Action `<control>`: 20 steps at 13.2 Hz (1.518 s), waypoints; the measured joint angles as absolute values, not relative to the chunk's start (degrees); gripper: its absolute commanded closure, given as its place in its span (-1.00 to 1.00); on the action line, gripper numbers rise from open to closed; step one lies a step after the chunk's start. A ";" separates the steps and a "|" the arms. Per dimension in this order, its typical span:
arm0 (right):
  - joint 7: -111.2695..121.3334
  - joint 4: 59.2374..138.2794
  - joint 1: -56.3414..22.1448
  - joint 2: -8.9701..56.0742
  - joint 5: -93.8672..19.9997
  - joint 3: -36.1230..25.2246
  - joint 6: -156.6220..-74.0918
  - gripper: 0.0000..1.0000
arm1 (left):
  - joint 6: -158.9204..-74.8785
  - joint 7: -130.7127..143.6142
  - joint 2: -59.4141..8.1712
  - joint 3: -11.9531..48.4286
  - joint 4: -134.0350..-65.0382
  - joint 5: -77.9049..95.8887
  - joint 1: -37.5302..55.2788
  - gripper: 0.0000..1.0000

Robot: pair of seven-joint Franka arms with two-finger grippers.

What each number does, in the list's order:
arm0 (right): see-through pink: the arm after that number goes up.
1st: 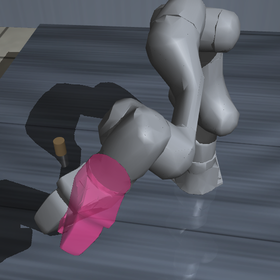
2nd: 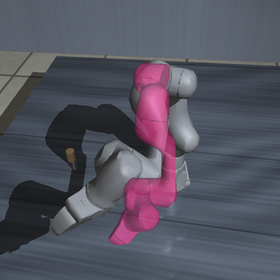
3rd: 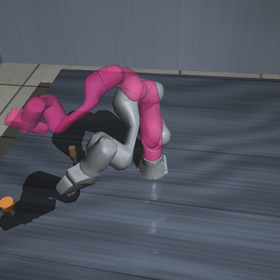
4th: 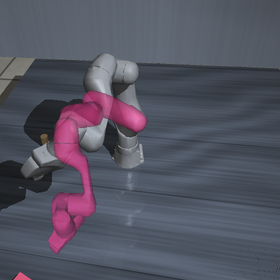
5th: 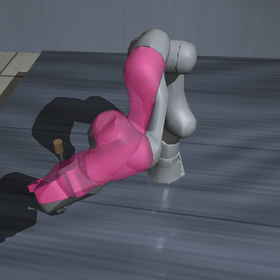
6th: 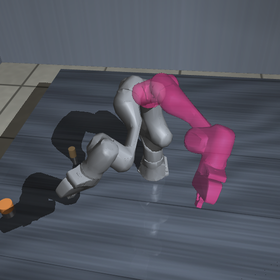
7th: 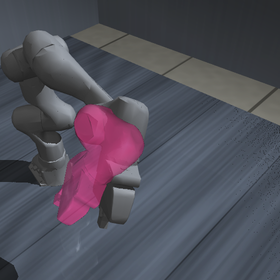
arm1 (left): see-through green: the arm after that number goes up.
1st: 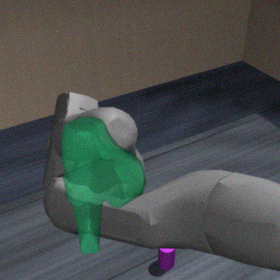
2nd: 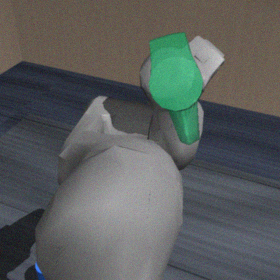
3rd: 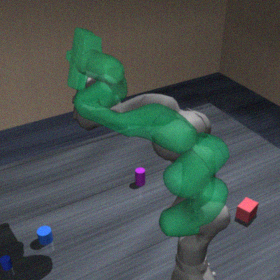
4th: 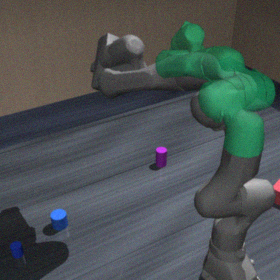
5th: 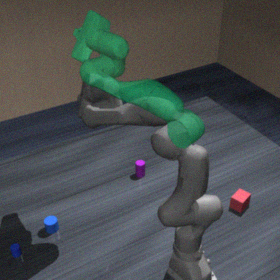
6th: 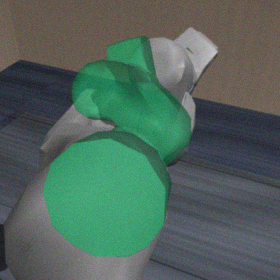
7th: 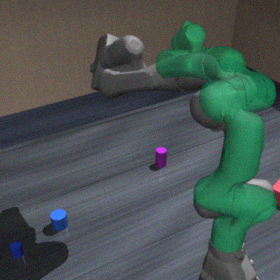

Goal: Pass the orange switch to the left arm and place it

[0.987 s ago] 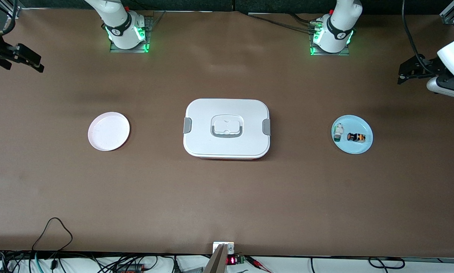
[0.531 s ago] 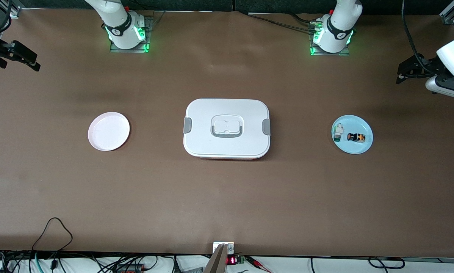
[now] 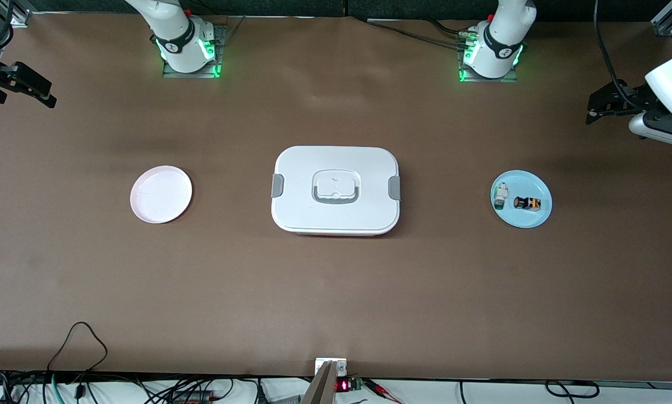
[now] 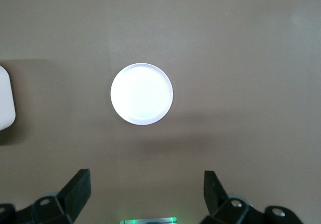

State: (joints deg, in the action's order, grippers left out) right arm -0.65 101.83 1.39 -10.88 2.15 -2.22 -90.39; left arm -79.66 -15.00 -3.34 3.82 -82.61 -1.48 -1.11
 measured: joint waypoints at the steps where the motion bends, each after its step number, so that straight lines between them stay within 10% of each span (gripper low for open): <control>1: -0.64 101.83 1.39 -10.88 2.15 -2.22 -90.29 -1.00 | -79.66 -15.00 -3.34 3.45 -82.61 -1.48 -0.79 -1.00; 20: -0.56 101.01 1.34 -10.88 2.11 -2.20 -89.23 -1.00 | -81.61 -14.96 0.77 0.36 -88.14 -1.48 1.41 -1.00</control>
State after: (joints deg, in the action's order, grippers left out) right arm -0.56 101.01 1.34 -10.88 2.11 -2.20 -89.23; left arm -81.61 -14.96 0.77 0.36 -88.14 -1.48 1.41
